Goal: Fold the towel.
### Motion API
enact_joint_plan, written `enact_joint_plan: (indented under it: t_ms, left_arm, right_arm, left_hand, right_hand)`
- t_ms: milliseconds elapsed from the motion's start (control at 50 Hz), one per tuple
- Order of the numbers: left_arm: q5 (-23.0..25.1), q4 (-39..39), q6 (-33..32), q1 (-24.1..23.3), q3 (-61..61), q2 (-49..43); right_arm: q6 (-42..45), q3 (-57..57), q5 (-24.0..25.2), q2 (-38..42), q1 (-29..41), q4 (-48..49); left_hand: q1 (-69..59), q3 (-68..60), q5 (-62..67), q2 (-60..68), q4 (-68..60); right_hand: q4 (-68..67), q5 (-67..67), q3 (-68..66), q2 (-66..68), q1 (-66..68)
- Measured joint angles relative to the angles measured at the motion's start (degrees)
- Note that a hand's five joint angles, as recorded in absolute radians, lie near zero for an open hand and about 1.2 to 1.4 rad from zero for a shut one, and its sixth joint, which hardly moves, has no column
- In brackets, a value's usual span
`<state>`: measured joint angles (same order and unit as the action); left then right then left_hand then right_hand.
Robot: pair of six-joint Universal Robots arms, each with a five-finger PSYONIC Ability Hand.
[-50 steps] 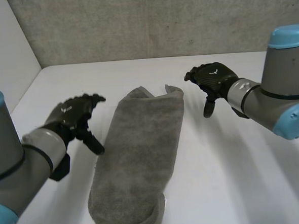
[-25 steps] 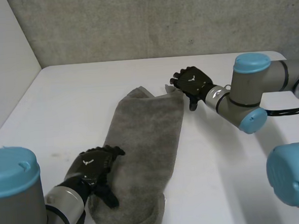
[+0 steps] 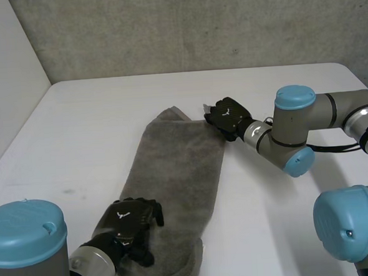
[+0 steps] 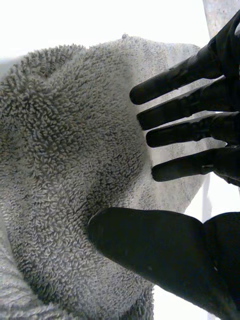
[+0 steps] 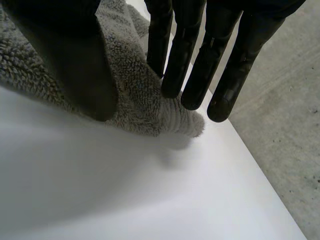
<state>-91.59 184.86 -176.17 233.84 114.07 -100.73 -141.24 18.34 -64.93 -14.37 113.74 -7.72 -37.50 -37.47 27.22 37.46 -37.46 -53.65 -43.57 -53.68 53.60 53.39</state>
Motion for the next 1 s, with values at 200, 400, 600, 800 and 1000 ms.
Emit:
enact_joint_plan:
  t_ms: [200, 400, 600, 800, 1000]
  left_arm:
    - [0.09, -0.02, 0.03, -0.31, 0.01, -0.67]
    - [0.1, -0.05, -0.01, -0.46, 0.01, -1.5]
    - [-0.03, 0.0, -0.71, -1.29, -0.08, -2.29]
    - [-0.33, 2.9, -7.49, 0.14, -2.09, -0.46]
    - [0.93, 4.06, -12.47, 8.64, -8.01, 5.7]
  right_arm:
    - [-0.09, 0.02, 1.57, 0.58, 0.14, 0.12]
    - [-0.17, -0.77, 1.12, 0.17, 0.16, 0.77]
    - [-0.78, -1.91, -3.15, -6.56, -0.07, -0.47]
    - [-0.66, 1.32, -9.6, -18.94, -1.92, -12.83]
    - [-1.82, 11.22, -12.12, -33.23, -4.21, -24.29]
  left_hand:
    - [-10.38, -10.31, 10.64, 10.59, -10.54]
    - [-14.78, -14.51, 15.14, 15.07, -15.12]
    - [-28.58, -29.69, 29.19, 29.78, -29.82]
    - [-30.15, -32.08, 30.9, 32.13, -32.2]
    - [-30.31, -32.18, 31.17, 32.24, -32.26]
  right_hand:
    - [-9.02, -9.32, -8.95, 9.22, 8.78]
    - [-23.06, -23.78, -23.11, 22.89, 21.61]
    - [-23.06, -24.24, -23.11, 22.89, 23.81]
    - [-23.06, -24.26, -23.12, 22.89, 23.81]
    - [-15.07, -15.18, -15.04, 14.92, 15.56]
